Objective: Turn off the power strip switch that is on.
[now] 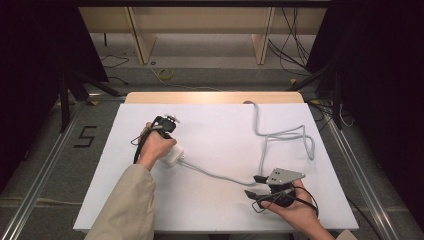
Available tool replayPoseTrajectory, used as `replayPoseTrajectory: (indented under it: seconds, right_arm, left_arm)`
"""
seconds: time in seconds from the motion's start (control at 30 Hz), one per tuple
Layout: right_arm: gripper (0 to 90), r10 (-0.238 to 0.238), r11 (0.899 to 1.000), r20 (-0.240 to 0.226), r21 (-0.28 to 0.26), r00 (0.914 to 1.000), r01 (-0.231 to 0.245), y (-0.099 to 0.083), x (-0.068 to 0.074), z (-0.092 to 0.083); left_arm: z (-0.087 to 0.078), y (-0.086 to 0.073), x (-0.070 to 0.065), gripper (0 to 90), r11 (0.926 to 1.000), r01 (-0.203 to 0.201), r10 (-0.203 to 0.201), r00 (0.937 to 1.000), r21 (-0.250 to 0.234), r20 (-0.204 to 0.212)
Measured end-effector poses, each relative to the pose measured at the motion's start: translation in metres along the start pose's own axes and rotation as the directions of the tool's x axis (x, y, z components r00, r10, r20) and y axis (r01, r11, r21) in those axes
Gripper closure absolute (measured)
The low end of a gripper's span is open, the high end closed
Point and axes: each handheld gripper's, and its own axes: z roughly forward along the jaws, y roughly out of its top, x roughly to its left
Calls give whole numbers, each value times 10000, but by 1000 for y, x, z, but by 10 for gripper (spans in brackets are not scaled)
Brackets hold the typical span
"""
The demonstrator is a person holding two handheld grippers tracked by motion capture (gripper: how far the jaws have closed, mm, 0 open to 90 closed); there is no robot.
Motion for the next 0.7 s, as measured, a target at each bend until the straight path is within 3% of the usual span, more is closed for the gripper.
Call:
replayPoseTrajectory:
  seconds: [0.27, 0.7]
  right_arm:
    - [401, 14, 10000, 10, -12, 10000, -14, 0, 0, 0]
    - [400, 17, 10000, 0, -16, 10000, -17, 0, 1, 0]
  left_arm:
    - [0, 1, -4, 898, 9999, -151, 152, 9996, 49, -234]
    - [1, 0, -3, 898, 9999, -110, 111, 9998, 75, -144]
